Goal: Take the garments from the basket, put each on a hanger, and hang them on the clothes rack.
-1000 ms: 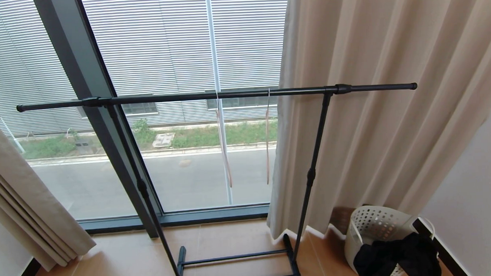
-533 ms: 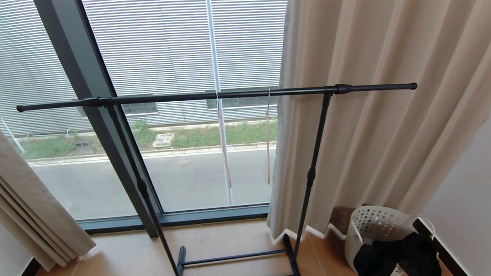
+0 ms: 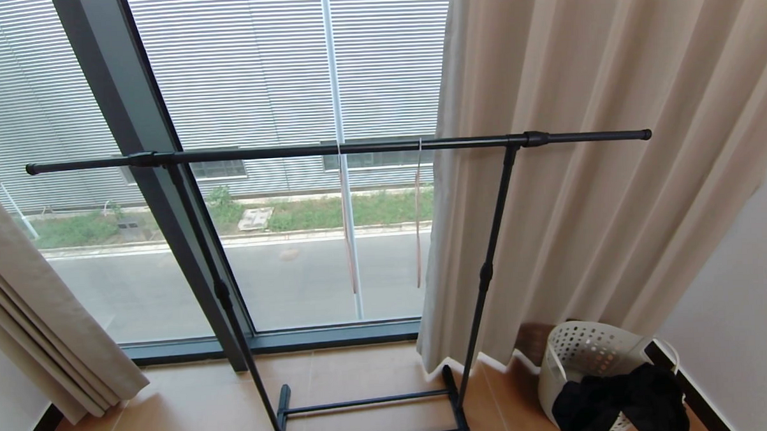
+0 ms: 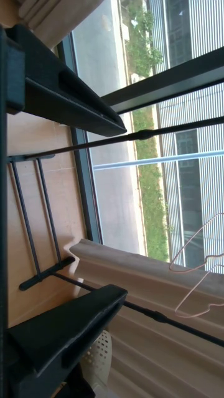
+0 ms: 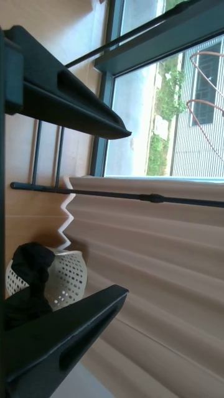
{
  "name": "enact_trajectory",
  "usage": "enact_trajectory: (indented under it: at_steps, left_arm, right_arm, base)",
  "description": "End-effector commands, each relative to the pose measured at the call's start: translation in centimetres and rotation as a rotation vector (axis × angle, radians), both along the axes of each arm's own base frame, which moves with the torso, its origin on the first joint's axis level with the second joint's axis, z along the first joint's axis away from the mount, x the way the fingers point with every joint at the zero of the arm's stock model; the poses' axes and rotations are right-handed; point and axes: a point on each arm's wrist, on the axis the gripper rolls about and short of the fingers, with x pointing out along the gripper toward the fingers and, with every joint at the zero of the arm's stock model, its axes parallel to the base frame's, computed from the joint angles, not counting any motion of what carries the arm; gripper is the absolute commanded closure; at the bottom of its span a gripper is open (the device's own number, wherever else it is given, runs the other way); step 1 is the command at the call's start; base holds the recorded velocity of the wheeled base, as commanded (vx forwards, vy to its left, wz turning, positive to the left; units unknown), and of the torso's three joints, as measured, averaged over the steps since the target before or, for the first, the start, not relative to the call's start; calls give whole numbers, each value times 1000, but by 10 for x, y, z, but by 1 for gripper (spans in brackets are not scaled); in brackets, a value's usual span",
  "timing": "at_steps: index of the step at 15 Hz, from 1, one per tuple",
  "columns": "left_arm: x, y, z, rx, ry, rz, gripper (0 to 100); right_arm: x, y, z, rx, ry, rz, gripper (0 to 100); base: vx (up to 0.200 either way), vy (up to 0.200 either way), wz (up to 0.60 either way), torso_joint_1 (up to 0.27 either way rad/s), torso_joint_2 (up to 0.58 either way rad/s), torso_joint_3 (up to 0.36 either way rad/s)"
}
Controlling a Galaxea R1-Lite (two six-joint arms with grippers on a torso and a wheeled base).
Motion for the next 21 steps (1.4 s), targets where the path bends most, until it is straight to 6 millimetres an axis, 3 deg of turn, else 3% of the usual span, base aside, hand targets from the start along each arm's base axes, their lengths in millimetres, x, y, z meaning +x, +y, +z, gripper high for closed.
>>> enact_trajectory:
  at_steps: [1, 21]
  left_arm:
    - [0, 0, 0, 0, -1, -1, 0]
    - [0, 0, 0, 0, -1, 1, 0]
  right_arm:
    - [0, 0, 0, 0, 0, 0, 0]
    - [0, 0, 0, -13, 0, 1, 0]
  base:
    - [0, 0, 0, 0, 0, 0]
    - [0, 0, 0, 0, 0, 0]
